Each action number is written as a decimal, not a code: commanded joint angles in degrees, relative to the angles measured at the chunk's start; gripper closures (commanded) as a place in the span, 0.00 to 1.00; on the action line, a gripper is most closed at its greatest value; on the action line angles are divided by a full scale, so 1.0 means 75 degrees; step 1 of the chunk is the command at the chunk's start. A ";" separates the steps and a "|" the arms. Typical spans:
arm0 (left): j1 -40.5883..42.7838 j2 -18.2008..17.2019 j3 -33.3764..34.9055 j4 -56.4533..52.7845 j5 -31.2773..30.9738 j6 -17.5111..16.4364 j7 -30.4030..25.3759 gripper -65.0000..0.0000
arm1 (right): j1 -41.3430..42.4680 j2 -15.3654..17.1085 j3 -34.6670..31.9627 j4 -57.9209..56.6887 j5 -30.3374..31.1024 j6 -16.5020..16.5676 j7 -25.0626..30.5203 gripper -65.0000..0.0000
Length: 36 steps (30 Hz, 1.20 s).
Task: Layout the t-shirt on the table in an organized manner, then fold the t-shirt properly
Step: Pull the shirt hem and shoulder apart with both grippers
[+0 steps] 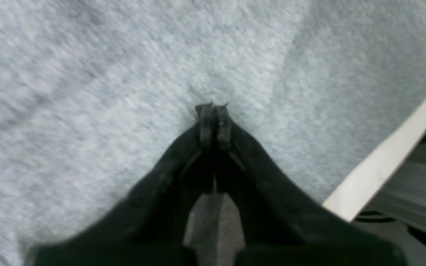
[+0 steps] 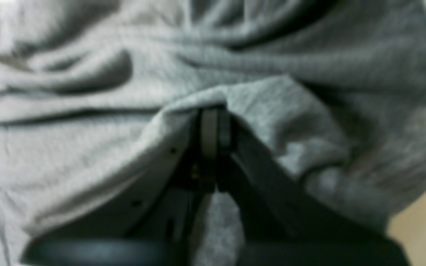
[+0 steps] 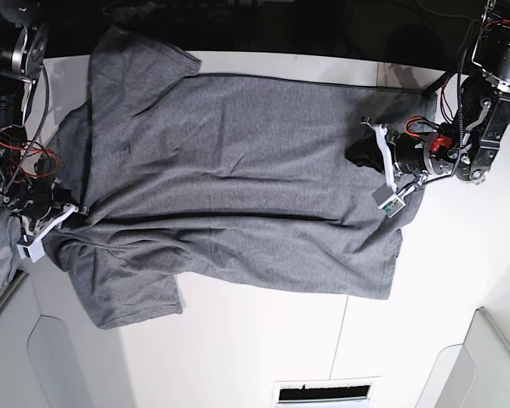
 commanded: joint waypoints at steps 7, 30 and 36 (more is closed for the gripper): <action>-0.0210 -0.0111 -0.0562 0.0982 -0.0219 -0.0063 -0.0154 1.00 | 0.0041 0.0119 0.0015 0.0787 0.1247 0.0015 -0.0259 1.00; -0.0277 -0.0108 -0.0965 -0.0108 0.0347 -0.0063 -0.0038 1.00 | -0.3217 0.0143 0.0017 0.4421 0.2390 0.0152 -0.2215 1.00; 0.0256 -0.0108 -0.0965 -0.0131 0.0790 -0.0063 -0.0466 1.00 | -0.3923 0.0140 0.0017 0.4243 0.1078 0.0146 -0.1172 1.00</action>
